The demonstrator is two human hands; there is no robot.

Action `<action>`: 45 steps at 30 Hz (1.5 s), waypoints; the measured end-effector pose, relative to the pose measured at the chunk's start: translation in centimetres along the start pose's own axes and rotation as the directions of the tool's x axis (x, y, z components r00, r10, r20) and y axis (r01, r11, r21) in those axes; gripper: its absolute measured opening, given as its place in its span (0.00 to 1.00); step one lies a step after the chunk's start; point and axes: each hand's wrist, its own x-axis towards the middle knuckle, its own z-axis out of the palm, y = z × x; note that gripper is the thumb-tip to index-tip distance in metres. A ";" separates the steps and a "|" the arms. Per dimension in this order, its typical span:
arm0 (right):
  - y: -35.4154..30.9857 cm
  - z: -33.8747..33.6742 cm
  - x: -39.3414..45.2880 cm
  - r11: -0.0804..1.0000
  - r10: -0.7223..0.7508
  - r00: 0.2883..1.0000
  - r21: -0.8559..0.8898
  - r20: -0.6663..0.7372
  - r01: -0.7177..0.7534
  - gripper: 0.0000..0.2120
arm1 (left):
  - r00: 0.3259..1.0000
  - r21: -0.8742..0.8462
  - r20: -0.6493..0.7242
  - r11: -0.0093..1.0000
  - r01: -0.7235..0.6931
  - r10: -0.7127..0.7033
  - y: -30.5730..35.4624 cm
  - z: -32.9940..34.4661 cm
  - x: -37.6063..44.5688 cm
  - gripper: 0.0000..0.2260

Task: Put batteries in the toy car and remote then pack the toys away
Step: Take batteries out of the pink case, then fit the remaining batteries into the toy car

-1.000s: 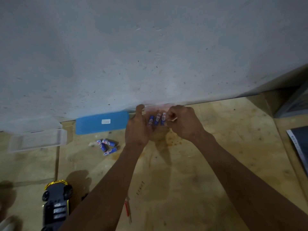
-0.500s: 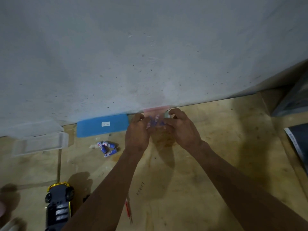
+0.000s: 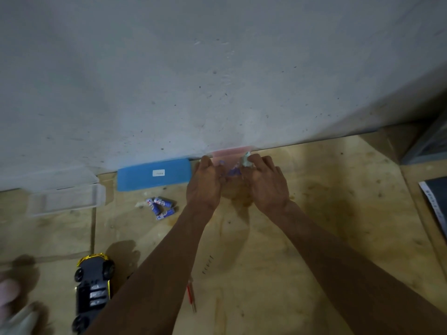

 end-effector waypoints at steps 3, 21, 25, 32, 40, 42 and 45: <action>-0.8 -1.0 -0.2 0.999 0.037 0.999 -0.021 0.026 -0.036 0.19 | 0.997 0.109 0.079 0.994 -0.008 -0.001 0.7 -1.2 0.0 0.13; -14.7 0.7 -10.7 0.804 0.174 0.969 0.593 -0.178 -0.036 0.15 | 0.979 -0.162 -0.183 0.979 -0.125 0.094 -13.0 -10.6 -14.8 0.19; -19.2 1.6 -14.2 0.757 0.257 0.950 0.648 -0.178 -0.083 0.14 | 0.974 -0.201 -0.219 0.974 -0.107 0.061 -17.3 -12.2 -20.5 0.19; -24.7 4.5 -14.9 0.784 0.300 0.938 0.605 -0.171 -0.140 0.13 | 0.975 -0.205 -0.212 0.978 0.030 -0.074 -24.3 -11.5 -27.4 0.32; -24.8 7.6 -6.9 0.988 0.009 0.957 0.151 -0.290 0.037 0.20 | 0.984 -0.231 -0.036 0.959 0.162 -0.174 -26.6 -9.5 -27.3 0.52; -24.3 8.6 -5.5 0.998 -0.034 0.966 0.045 -0.257 0.047 0.21 | 0.985 -0.253 0.003 0.953 0.168 -0.173 -27.1 -9.0 -27.0 0.55; -23.8 9.8 -4.1 0.998 -0.055 0.979 -0.035 -0.195 0.049 0.22 | 0.990 -0.295 0.035 0.945 0.144 -0.139 -27.5 -8.5 -26.3 0.57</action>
